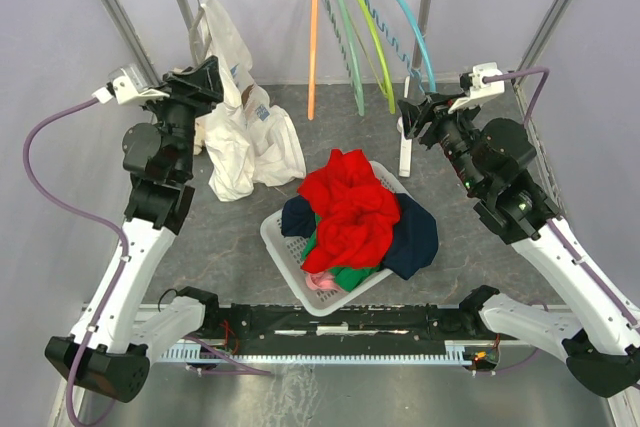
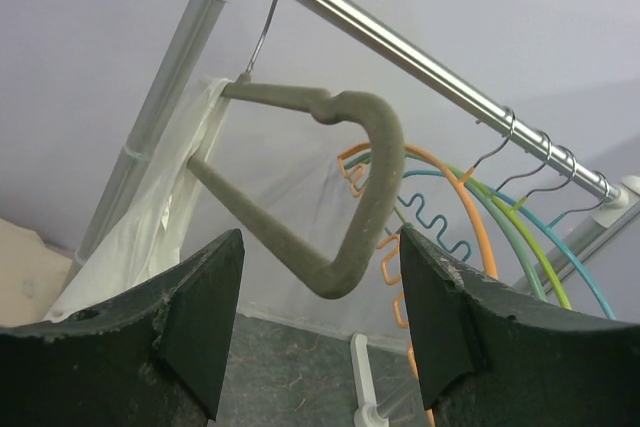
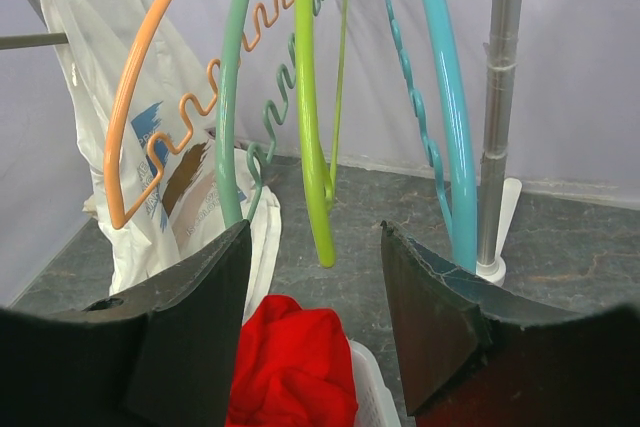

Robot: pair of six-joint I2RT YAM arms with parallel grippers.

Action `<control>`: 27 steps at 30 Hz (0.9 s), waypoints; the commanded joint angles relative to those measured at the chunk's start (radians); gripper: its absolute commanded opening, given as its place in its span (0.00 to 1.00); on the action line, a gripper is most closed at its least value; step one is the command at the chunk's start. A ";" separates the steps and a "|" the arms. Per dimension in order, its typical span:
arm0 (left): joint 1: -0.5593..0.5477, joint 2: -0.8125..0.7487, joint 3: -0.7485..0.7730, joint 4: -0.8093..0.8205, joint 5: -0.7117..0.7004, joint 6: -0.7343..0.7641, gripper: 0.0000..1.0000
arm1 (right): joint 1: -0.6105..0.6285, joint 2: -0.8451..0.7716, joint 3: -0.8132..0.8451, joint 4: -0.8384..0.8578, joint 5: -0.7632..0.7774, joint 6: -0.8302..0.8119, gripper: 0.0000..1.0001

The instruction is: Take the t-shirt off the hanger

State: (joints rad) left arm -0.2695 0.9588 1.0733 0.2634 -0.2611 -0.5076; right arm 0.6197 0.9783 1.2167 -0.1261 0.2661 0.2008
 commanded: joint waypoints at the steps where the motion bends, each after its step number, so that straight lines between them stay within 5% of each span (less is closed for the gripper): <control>1: 0.003 -0.011 0.052 0.032 -0.052 0.067 0.70 | -0.002 -0.019 0.023 0.052 0.005 0.000 0.63; 27: 0.003 0.005 0.110 0.032 -0.186 0.261 0.44 | -0.003 0.005 0.017 0.065 0.004 0.012 0.63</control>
State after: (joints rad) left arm -0.2695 0.9577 1.1400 0.2497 -0.4187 -0.3279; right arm 0.6197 0.9821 1.2167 -0.1120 0.2661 0.2066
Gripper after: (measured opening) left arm 0.461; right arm 0.625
